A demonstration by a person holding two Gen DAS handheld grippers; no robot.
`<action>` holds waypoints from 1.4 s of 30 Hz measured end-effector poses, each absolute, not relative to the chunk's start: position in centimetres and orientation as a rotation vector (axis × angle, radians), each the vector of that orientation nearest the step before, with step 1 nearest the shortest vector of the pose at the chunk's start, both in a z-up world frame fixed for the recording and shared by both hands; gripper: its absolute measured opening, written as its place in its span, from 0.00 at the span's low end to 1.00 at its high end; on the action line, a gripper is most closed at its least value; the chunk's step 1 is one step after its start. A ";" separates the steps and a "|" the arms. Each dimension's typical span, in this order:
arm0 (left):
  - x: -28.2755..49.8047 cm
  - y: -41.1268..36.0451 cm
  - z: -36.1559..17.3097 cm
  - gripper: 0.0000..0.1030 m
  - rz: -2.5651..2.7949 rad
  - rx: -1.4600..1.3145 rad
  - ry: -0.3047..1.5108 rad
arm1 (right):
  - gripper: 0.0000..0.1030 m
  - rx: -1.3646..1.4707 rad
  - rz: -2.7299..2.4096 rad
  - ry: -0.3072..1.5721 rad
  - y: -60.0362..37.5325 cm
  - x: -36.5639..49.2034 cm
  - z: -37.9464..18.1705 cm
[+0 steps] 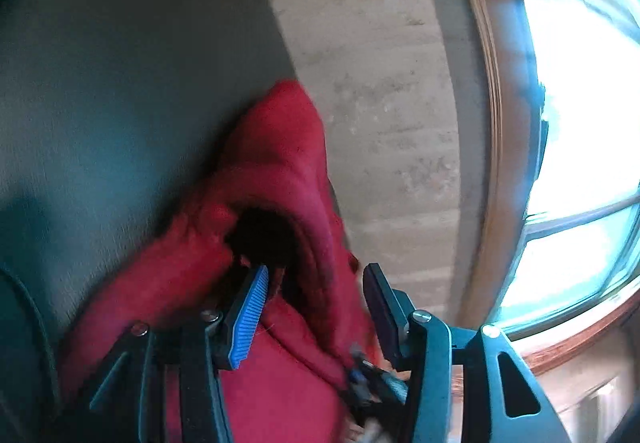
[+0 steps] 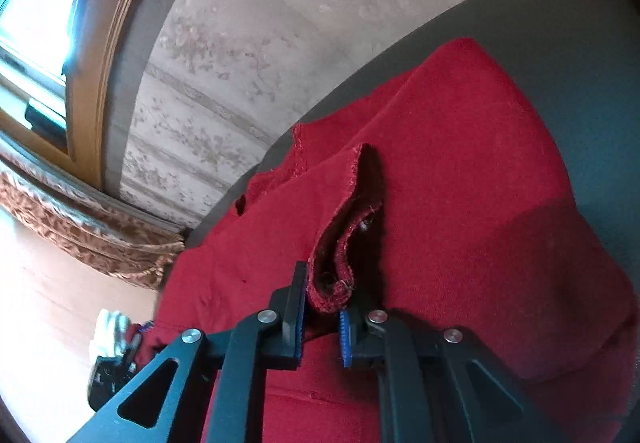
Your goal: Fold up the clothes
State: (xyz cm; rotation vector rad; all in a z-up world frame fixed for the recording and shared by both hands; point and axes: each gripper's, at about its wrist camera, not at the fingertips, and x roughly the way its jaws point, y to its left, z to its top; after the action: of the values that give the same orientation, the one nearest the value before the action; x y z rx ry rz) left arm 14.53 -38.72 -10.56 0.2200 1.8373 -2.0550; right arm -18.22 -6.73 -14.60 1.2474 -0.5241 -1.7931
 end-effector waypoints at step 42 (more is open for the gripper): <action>15.9 -36.3 -9.7 0.47 -2.241 0.372 1.341 | 0.13 1.148 -1.932 0.156 -13.6 -17.3 -10.6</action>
State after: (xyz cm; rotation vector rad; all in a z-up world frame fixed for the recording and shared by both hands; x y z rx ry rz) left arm 15.86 -36.30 -9.66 0.3720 1.3413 -2.2412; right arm -17.30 -13.56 -10.58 1.1484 0.1556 -1.9317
